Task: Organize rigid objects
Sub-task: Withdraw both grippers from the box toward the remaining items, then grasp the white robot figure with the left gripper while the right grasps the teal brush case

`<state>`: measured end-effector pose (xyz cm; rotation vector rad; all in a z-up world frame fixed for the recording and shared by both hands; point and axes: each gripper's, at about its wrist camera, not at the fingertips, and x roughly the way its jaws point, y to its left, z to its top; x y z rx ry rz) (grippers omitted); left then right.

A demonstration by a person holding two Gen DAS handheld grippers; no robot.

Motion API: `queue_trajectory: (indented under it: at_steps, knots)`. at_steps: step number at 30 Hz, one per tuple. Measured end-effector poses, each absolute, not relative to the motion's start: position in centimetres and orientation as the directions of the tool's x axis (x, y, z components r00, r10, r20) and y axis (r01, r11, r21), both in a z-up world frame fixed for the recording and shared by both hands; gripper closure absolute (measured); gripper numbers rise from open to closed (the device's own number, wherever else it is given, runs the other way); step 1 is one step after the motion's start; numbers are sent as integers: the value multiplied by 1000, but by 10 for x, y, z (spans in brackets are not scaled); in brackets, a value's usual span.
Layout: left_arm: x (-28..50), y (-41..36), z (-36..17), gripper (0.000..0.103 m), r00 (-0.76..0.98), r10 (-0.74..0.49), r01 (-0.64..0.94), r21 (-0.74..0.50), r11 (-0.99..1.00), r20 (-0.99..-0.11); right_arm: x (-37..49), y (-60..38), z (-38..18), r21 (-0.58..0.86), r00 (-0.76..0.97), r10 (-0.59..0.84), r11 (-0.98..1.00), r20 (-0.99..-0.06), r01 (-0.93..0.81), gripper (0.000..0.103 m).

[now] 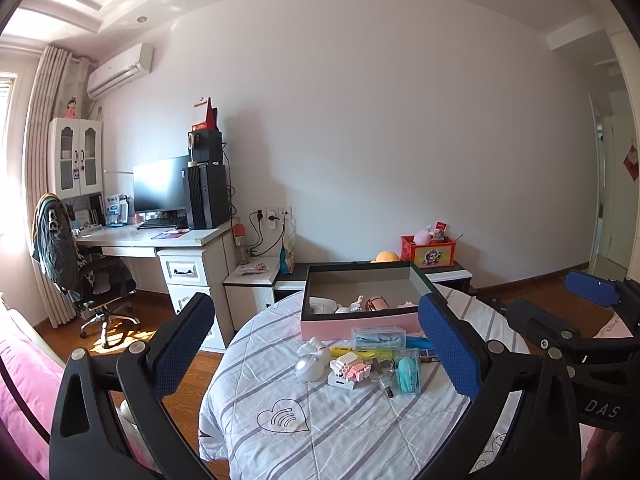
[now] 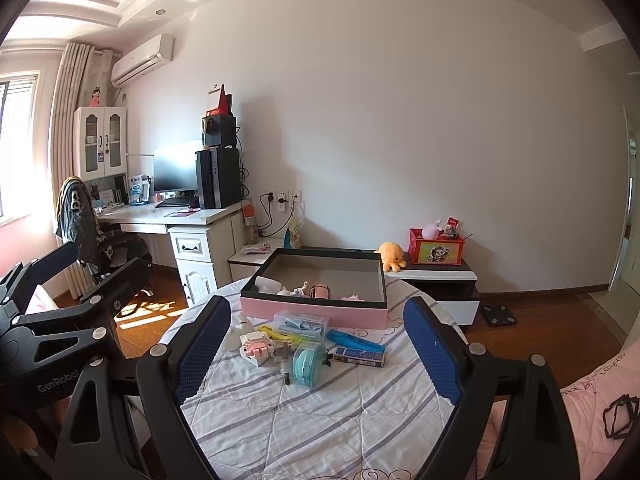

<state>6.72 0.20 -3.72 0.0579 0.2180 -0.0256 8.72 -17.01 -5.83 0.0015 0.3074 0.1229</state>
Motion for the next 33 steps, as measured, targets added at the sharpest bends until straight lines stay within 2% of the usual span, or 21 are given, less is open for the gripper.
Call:
queue_trajectory:
  at_steps: [4,15,29,32,33]
  knots:
    - [89,2,-55,0,961,-13,30,57,998,-277,106,-169,-74,26,929,124,992,-348,-123,13]
    - [166,1,-134,0,854,-14,43,43,998,-520,179,-171,-154,57,828,138,990,-543,-127,13]
    - [235,24,-192,0,773,28,5,50,999,-634,268,-155,-217,145,709,206,979,-674,-147,14]
    - [240,22,-197,0,766,20,17,51,999,-642,278,-155,-222,168,691,236,972,-684,-166,22]
    - [242,20,-198,0,765,10,26,46,999,-644,281,-154,-223,170,682,244,970,-689,-175,34]
